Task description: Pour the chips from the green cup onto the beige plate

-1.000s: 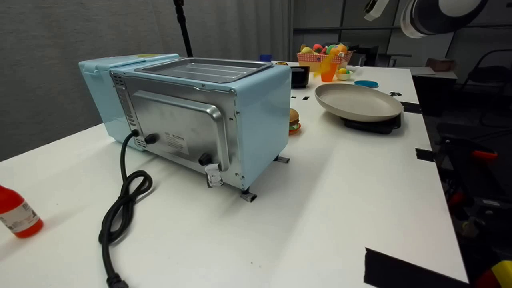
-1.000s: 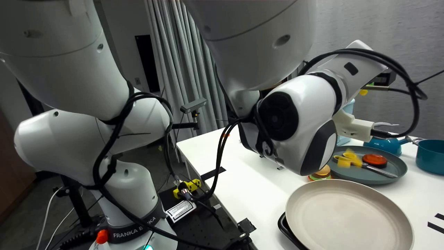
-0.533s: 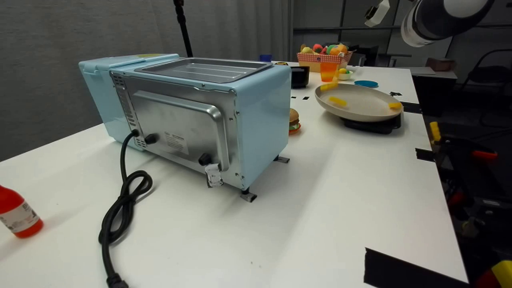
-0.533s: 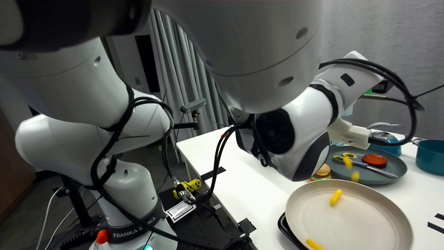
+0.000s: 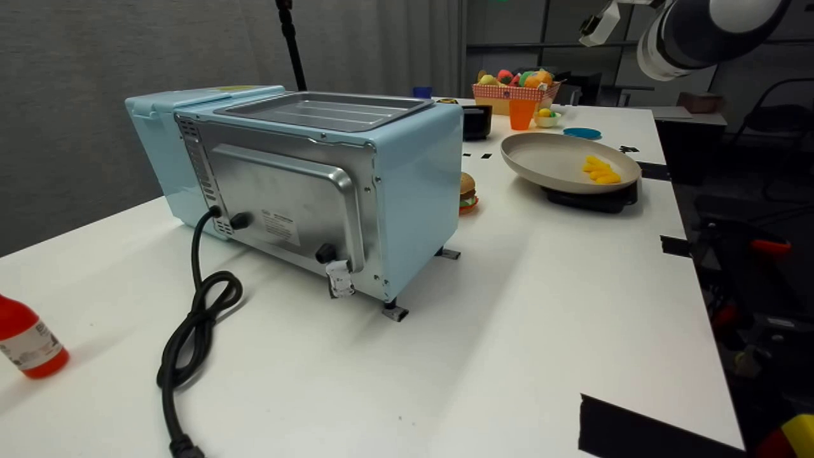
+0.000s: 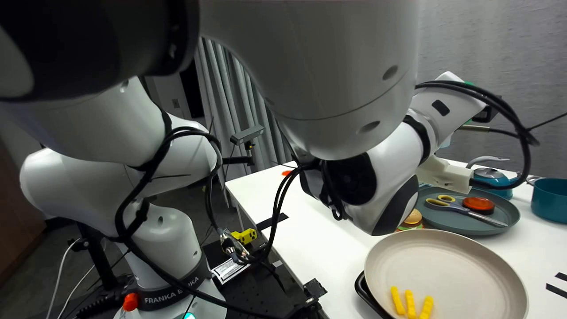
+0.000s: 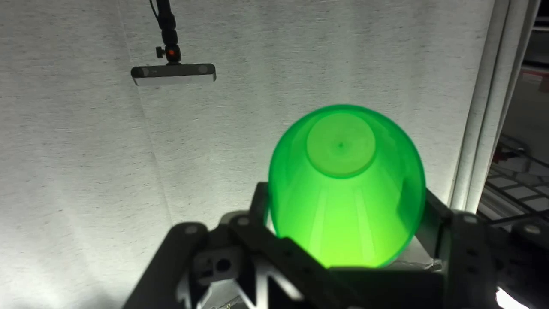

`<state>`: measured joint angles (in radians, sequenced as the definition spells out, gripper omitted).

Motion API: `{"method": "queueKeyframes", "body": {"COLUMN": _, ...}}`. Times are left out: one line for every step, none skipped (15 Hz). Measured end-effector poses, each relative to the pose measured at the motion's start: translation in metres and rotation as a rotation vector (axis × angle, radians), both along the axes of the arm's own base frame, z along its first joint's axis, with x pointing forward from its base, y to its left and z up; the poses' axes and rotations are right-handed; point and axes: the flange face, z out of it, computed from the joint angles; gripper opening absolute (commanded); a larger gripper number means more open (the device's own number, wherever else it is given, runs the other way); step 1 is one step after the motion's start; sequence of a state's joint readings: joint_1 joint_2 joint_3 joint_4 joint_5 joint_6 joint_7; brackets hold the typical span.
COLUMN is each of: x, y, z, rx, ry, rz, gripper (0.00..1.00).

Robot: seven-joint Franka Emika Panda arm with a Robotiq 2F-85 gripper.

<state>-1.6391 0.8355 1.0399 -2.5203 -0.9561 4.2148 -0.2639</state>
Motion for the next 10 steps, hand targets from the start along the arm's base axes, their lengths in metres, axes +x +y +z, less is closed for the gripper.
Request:
{"method": "queueKeyframes", "body": {"x": 0.000, "y": -0.001, "z": -0.001, "rx": -0.001, "ry": 0.001, "rz": -0.003, "gripper": 0.53}}
{"method": "queueKeyframes", "body": {"x": 0.000, "y": -0.003, "z": -0.001, "rx": -0.003, "ry": 0.001, "rz": -0.006, "gripper": 0.53}}
{"method": "queueKeyframes", "body": {"x": 0.000, "y": -0.004, "z": -0.001, "rx": -0.002, "ry": 0.002, "rz": -0.010, "gripper": 0.53}}
{"method": "queueKeyframes", "body": {"x": 0.002, "y": -0.006, "z": 0.000, "rx": 0.001, "ry": 0.006, "rz": -0.020, "gripper": 0.53}}
{"method": "queueKeyframes", "body": {"x": 0.004, "y": -0.009, "z": -0.001, "rx": 0.004, "ry": 0.013, "rz": -0.035, "gripper": 0.53}}
{"method": "queueKeyframes", "body": {"x": 0.008, "y": -0.011, "z": 0.000, "rx": 0.004, "ry": 0.025, "rz": -0.053, "gripper": 0.53}}
{"method": "queueKeyframes", "body": {"x": 0.014, "y": -0.013, "z": 0.003, "rx": 0.012, "ry": 0.032, "rz": -0.074, "gripper": 0.53}}
{"method": "queueKeyframes", "body": {"x": 0.019, "y": -0.015, "z": 0.005, "rx": 0.021, "ry": 0.034, "rz": -0.095, "gripper": 0.53}}
{"method": "queueKeyframes", "body": {"x": 0.027, "y": -0.017, "z": 0.008, "rx": 0.025, "ry": 0.049, "rz": -0.120, "gripper": 0.53}}
{"method": "queueKeyframes", "body": {"x": 0.036, "y": -0.019, "z": 0.013, "rx": 0.034, "ry": 0.054, "rz": -0.145, "gripper": 0.53}}
